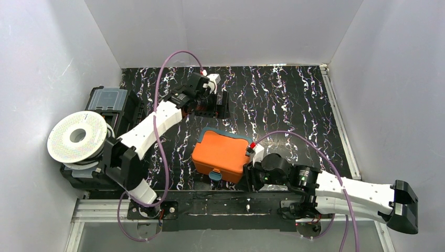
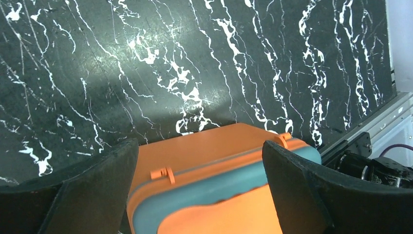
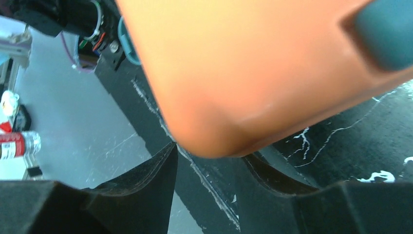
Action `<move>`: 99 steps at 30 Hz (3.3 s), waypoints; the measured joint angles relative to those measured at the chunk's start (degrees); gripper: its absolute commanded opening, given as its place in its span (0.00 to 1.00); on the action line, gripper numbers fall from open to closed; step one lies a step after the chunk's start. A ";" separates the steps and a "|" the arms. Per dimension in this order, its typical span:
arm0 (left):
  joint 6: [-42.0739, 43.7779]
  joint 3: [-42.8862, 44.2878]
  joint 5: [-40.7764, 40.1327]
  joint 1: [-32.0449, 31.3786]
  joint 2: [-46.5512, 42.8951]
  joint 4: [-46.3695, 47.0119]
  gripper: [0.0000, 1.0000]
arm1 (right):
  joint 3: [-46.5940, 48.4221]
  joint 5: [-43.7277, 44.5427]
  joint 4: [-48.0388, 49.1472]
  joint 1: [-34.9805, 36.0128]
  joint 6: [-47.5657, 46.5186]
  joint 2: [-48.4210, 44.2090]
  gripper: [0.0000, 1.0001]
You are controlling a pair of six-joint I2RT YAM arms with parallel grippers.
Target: Organize the medicine kit
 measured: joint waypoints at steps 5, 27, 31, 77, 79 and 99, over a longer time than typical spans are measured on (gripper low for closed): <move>0.57 2.86 1.59 0.42 6.29 -0.04 0.98 | -0.50 6.21 0.44 0.39 3.31 0.11 0.54; 1.99 -2.76 3.58 4.04 6.56 -3.71 0.98 | 3.15 24.07 -0.48 -0.26 9.58 9.05 0.66; 1.84 -4.36 2.51 4.63 3.62 -3.01 0.98 | 4.48 23.35 -0.50 -2.65 9.86 11.25 0.66; -8.43 -34.88 6.34 4.95 -28.43 4.37 0.98 | 18.11 0.79 -2.87 -27.69 -6.52 20.97 0.69; -9.22 -36.03 6.48 4.69 -29.88 4.46 0.98 | 18.07 0.51 -3.32 -27.73 -5.61 18.96 0.69; -13.38 -42.09 6.88 2.86 -38.72 4.05 0.98 | 1.79 -3.46 -1.75 -27.74 13.39 0.51 0.61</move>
